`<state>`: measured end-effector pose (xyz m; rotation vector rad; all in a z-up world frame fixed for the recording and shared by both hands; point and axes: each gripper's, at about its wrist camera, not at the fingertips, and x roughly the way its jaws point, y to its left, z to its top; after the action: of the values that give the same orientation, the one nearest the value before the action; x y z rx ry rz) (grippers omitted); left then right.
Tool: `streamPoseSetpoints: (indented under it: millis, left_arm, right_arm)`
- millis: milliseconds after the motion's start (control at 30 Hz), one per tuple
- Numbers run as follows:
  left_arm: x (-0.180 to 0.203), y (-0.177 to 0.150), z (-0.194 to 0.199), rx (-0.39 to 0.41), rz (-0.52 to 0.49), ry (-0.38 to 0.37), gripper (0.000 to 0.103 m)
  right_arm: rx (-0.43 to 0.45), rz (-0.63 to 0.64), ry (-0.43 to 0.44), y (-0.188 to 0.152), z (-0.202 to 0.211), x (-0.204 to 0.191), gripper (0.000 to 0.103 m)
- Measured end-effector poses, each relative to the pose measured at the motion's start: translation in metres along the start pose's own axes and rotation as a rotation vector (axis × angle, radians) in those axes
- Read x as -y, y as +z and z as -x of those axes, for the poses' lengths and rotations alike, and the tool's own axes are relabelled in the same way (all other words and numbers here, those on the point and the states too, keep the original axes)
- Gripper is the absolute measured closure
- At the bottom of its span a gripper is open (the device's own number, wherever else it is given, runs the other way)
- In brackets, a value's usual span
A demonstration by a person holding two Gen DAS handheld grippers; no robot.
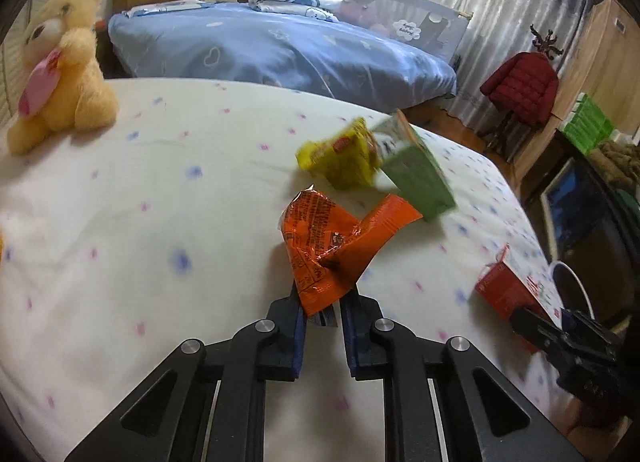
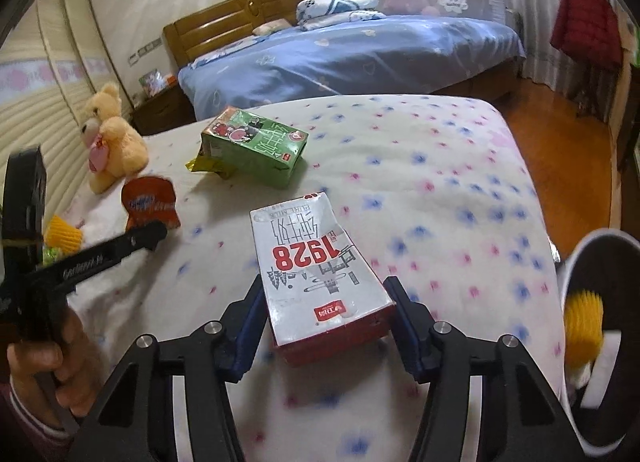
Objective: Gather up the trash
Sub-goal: 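Move both open tools back over the bed toward the wrapper and carton, then grasp the orange snack wrapper with left tool while right tool grasps red-and-white milk carton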
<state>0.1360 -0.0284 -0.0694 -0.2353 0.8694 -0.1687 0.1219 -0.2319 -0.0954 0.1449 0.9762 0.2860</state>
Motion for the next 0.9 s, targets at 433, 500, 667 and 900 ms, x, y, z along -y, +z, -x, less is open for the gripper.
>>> streamPoseSetpoints:
  millis: [433,500,667,900]
  left_arm:
    - [0.042,-0.03,0.039,-0.004,-0.103,-0.094,0.089]
    - [0.047,-0.034,0.043,-0.003,-0.115,-0.107,0.089]
    - [0.066,-0.046,0.052,-0.01,-0.153,-0.127,0.089]
    - [0.092,-0.059,0.057,-0.03,-0.219,-0.15,0.089]
  right_arm:
    - [0.08,-0.108,0.005,-0.025,0.05,0.014,0.045]
    - [0.096,-0.117,0.001,-0.027,0.057,0.017,0.045]
    - [0.127,-0.148,-0.021,-0.034,0.074,0.03,0.045]
    - [0.145,-0.194,-0.044,-0.048,0.09,0.05,0.046]
